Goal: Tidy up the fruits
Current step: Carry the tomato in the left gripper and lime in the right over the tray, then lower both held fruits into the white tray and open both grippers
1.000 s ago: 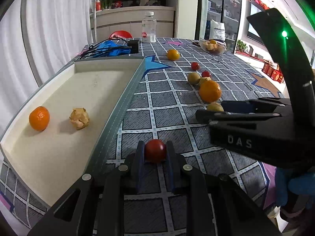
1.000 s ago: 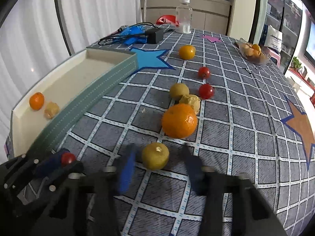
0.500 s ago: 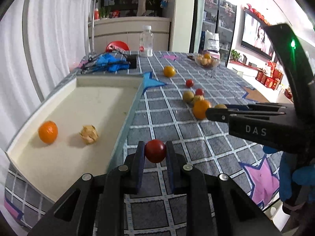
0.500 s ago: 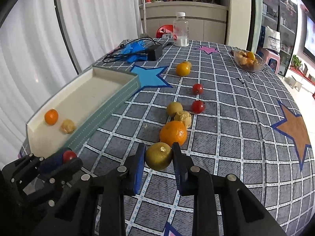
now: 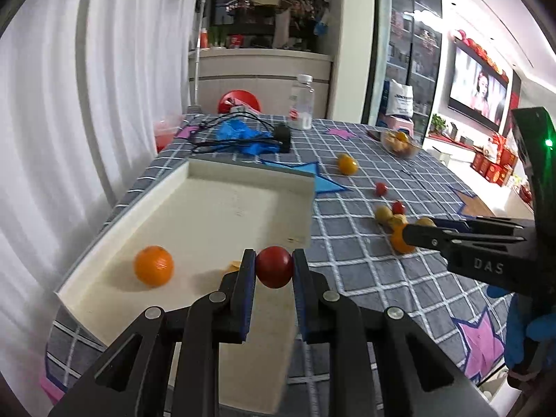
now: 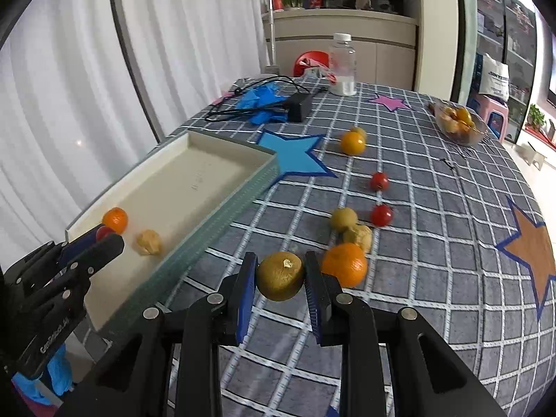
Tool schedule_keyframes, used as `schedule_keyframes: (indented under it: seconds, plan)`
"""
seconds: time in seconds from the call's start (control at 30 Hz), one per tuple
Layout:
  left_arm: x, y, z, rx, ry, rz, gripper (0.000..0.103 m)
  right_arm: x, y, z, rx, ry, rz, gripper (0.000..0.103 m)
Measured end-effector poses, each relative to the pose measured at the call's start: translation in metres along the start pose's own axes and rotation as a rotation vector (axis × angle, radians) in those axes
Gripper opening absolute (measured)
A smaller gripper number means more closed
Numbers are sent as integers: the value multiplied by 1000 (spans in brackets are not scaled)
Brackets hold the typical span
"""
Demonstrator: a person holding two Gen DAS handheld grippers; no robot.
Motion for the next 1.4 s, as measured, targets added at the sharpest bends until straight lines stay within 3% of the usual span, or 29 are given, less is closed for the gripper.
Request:
schedule_keyframes:
  seconds: [0.67,1.4]
  plan:
    - [-26,-7,55,57,76,43,22,-37,28,73,98,105,30,28]
    - [-46,-10,64,58,101,78,22,-67,31,100,135,142,77,28]
Point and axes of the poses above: each gripper's, at about its wrist camera, not at the fingertips, and x roughly against the way its jaws point, z to its left, y to its top, the point moved 8 cm from there along -x, roughly the way its jaws point, and after that the axes turned 2 degrees about -y, right-handed, at the moved point
